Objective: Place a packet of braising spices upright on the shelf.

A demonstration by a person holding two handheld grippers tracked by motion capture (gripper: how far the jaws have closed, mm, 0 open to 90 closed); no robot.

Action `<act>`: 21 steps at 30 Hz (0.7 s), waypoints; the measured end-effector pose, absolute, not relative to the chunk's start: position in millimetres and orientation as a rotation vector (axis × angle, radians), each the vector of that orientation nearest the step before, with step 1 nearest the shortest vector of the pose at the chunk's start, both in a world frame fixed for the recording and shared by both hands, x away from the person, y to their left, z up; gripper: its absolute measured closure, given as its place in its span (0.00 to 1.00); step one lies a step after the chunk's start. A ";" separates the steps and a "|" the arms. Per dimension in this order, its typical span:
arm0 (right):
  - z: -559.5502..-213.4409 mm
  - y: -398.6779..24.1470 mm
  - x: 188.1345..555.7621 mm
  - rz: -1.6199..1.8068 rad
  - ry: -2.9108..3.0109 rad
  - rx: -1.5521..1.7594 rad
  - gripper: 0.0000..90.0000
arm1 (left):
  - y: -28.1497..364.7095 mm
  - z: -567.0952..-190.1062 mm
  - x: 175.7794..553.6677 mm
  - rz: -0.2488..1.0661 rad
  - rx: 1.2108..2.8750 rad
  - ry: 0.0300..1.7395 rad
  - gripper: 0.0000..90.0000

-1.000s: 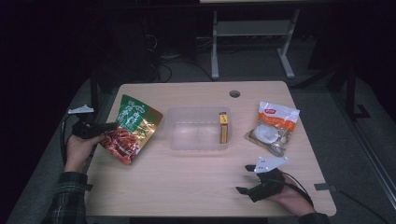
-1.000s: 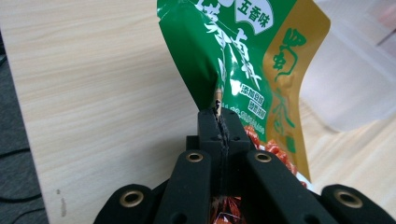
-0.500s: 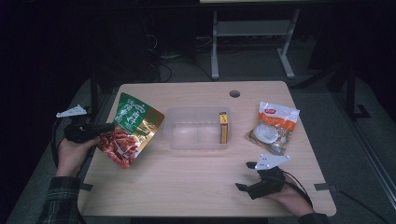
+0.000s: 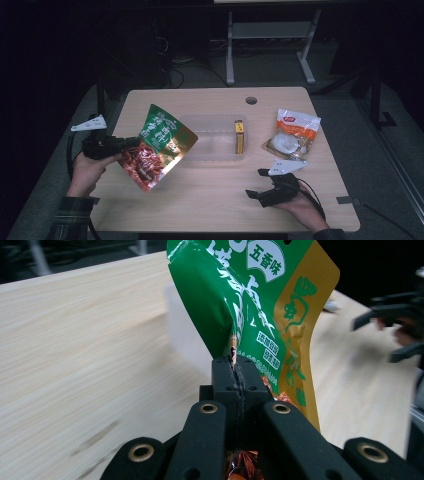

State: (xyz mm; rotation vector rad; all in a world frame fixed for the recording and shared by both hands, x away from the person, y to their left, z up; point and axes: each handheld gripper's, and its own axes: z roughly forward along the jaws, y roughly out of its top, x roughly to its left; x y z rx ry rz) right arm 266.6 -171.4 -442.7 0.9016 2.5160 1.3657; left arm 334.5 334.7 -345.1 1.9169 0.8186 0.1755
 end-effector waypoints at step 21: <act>-419.8 -120.0 284.9 1.619 2.407 0.797 0.27 | 248.0 -362.1 327.4 0.063 1.958 0.627 1.00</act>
